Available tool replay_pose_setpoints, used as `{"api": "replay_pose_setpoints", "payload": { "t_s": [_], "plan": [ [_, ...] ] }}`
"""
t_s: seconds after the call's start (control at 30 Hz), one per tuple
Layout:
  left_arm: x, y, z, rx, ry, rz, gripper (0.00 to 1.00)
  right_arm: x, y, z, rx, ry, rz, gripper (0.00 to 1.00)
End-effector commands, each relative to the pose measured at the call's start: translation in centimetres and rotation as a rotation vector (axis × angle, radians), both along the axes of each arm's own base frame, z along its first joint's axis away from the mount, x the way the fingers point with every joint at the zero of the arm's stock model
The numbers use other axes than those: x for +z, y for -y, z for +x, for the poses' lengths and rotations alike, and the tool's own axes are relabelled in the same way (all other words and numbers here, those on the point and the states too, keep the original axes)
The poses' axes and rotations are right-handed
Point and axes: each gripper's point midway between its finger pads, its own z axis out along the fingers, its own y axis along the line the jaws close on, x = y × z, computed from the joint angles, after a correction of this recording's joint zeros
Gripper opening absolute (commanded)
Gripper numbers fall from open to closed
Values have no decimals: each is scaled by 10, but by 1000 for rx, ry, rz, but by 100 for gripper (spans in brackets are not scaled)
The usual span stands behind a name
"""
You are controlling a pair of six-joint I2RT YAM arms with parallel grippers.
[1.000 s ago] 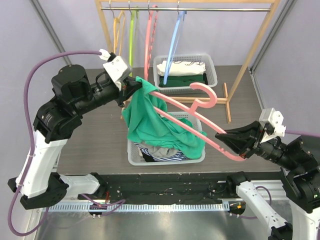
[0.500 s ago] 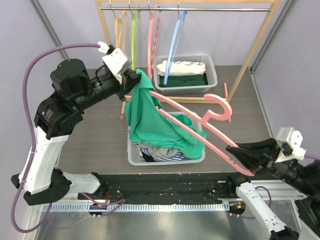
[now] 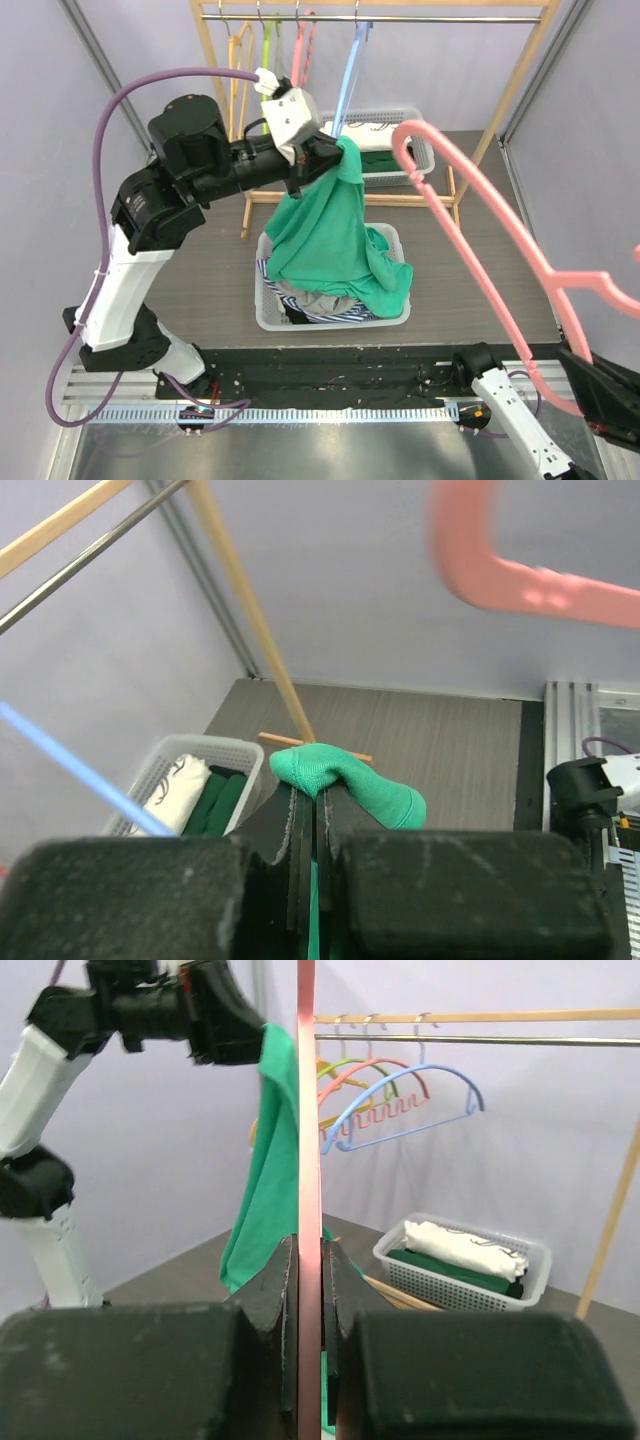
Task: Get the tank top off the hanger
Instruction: Place the tank top in the bin.
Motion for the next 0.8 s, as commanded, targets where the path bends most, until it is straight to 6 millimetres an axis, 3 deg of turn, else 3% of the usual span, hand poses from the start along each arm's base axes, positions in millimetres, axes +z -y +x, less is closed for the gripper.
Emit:
{"api": "replay_pose_setpoints", "payload": {
  "t_s": [0.0,0.07,0.17,0.2,0.27,0.3,0.37,0.4,0.57,0.77],
  "plan": [
    [16,-1,-19,-41,57,-29,0,12,22,44,-161,-75,124,1],
    [5,-4,-18,-30,39,-7,0,11,27,60,-219,-112,150,1],
    [-34,-12,-14,14,-5,73,0,8,32,83,-289,-172,164,1],
    [-67,-7,-6,28,-43,145,0,7,33,89,-301,-191,170,1],
    [-88,-20,-4,81,-55,182,0,4,34,103,-335,-235,183,1],
    [-119,-19,2,100,-91,239,0,4,33,107,-337,-248,186,1],
    [-138,-24,1,122,-124,271,0,0,30,114,-335,-276,176,1],
    [-159,-24,-1,110,-159,312,0,-3,26,119,-331,-297,162,1],
    [-215,-18,-1,96,-253,410,0,-13,24,125,-336,-324,140,1],
    [-258,-15,31,204,-169,446,0,-20,26,123,-346,-326,106,1]
  ]
}}
